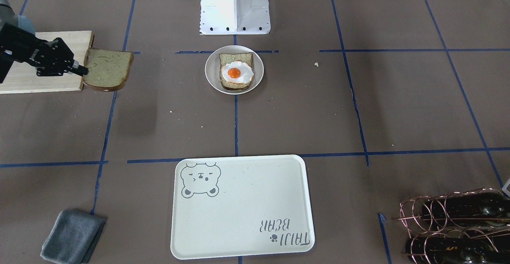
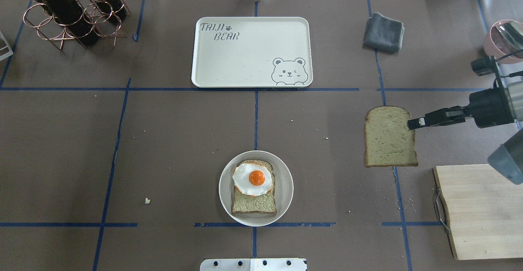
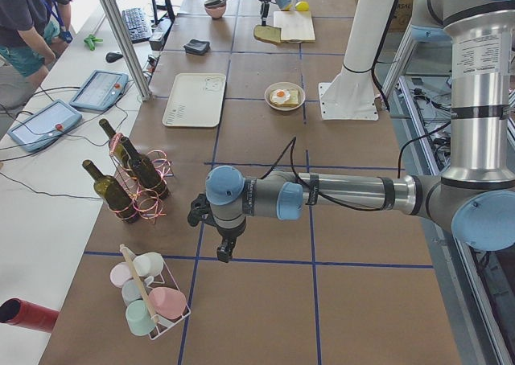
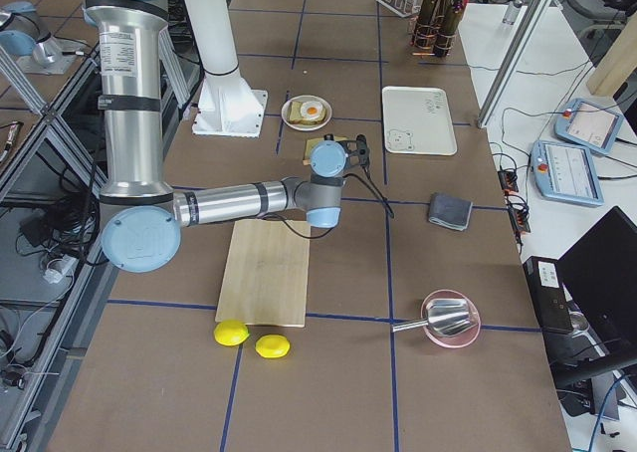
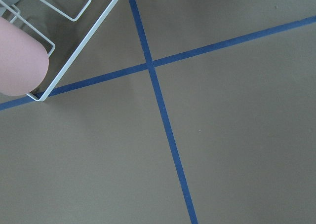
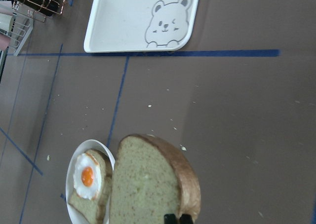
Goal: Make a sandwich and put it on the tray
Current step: 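Lift the bread slice with the right gripper and carry it over the egg toast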
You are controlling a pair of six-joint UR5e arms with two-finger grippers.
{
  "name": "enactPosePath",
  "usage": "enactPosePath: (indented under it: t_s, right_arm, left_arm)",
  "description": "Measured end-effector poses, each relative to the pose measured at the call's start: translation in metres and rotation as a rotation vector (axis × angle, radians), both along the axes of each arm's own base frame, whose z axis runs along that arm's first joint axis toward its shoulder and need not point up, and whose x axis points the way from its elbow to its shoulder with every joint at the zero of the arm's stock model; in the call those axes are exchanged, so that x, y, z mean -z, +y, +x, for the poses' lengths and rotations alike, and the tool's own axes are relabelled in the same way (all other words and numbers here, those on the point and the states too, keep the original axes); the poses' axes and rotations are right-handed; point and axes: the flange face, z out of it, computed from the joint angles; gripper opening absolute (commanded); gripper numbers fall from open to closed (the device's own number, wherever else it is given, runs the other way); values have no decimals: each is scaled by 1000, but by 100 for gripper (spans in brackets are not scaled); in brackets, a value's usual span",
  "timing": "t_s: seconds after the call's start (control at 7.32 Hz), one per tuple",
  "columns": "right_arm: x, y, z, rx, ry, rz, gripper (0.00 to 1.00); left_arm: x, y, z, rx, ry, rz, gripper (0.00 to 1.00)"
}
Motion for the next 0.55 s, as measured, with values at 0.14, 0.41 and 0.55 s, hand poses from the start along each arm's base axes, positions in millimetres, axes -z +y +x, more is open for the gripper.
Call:
enactPosePath:
  t_s: [0.14,0.41,0.55]
  right_arm:
    - [36,-9,-44,-7,-14,-2,0]
    - [97,2,-137,-28,-41,8,0]
    - [115,21,-177,-34,-51,11,0]
  left_arm:
    - [0,0,0,0,0,-1,100]
    - [-1,0,1,-1,1,-1,100]
    - [-1,0,1,-1,1,0,100]
